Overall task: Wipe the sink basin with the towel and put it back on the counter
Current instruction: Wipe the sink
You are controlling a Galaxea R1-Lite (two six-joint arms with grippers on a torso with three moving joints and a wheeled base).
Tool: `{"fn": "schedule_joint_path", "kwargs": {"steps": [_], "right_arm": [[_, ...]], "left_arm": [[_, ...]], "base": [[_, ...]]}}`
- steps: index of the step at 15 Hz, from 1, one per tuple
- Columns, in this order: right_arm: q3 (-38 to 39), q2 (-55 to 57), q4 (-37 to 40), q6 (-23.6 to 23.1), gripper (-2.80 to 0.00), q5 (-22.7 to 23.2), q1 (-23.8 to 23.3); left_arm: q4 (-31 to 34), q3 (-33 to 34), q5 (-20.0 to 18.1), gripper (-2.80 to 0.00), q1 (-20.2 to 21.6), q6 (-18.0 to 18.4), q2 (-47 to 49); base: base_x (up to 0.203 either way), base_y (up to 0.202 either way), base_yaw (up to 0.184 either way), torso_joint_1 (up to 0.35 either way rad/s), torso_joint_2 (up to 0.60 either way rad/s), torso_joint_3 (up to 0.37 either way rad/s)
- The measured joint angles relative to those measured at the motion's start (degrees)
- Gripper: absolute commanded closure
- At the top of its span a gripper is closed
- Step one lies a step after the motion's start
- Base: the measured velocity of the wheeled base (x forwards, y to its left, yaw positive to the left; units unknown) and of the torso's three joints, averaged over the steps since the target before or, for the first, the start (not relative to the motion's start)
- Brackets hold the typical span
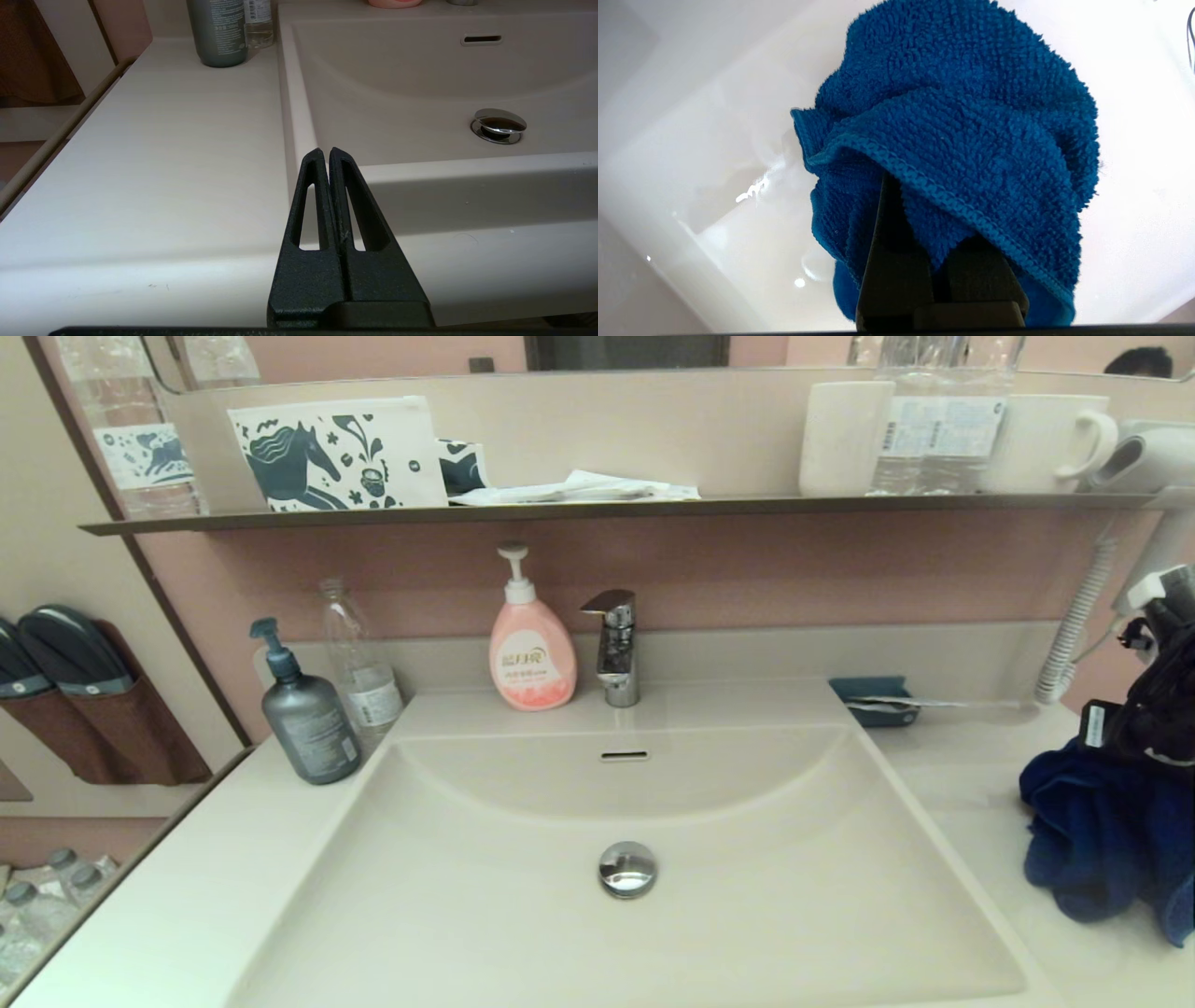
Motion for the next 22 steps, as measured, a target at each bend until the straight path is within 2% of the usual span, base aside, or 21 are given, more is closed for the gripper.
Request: {"fn": "schedule_joint_path", "kwargs": {"steps": [4, 5, 10, 15, 19, 20, 21, 22], "right_arm": [[-1.9, 1.2, -0.1, 0.0, 0.0, -0.1, -1.4], [-1.9, 1.4, -0.1, 0.0, -2.8, -0.1, -1.7], [-1.7, 1.3, 1.2, -1.4, -2.8, -0.3, -3.1], [-3.0, -2.9, 10.0, -5.4, -2.8, -0.3, -3.6], [-8.4, -3.2, 13.4, -5.4, -2.8, -0.2, -4.0], [-9.2, -3.2, 13.9, -5.4, -0.58, -0.2, -4.1], [-9.6, -3.2, 14.1, -5.4, 0.0, 0.0, -4.5], [-9.6, -3.3, 14.1, -5.4, 0.0, 0.4, -5.2]], "left_arm": [[0.0, 0.0, 0.0, 0.0, 0.0, 0.0, 0.0], [0.0, 0.0, 0.0, 0.0, 0.0, 0.0, 0.0], [0.0, 0.0, 0.0, 0.0, 0.0, 0.0, 0.0], [0.0, 0.0, 0.0, 0.0, 0.0, 0.0, 0.0], [0.0, 0.0, 0.0, 0.0, 0.0, 0.0, 0.0], [0.0, 0.0, 0.0, 0.0, 0.0, 0.0, 0.0], [0.0, 0.0, 0.0, 0.0, 0.0, 0.0, 0.0], [0.0, 0.0, 0.0, 0.0, 0.0, 0.0, 0.0]], "base": [[0.0, 0.0, 0.0, 0.0, 0.0, 0.0], [0.0, 0.0, 0.0, 0.0, 0.0, 0.0], [0.0, 0.0, 0.0, 0.0, 0.0, 0.0], [0.0, 0.0, 0.0, 0.0, 0.0, 0.0], [0.0, 0.0, 0.0, 0.0, 0.0, 0.0], [0.0, 0.0, 0.0, 0.0, 0.0, 0.0], [0.0, 0.0, 0.0, 0.0, 0.0, 0.0], [0.0, 0.0, 0.0, 0.0, 0.0, 0.0]]}}
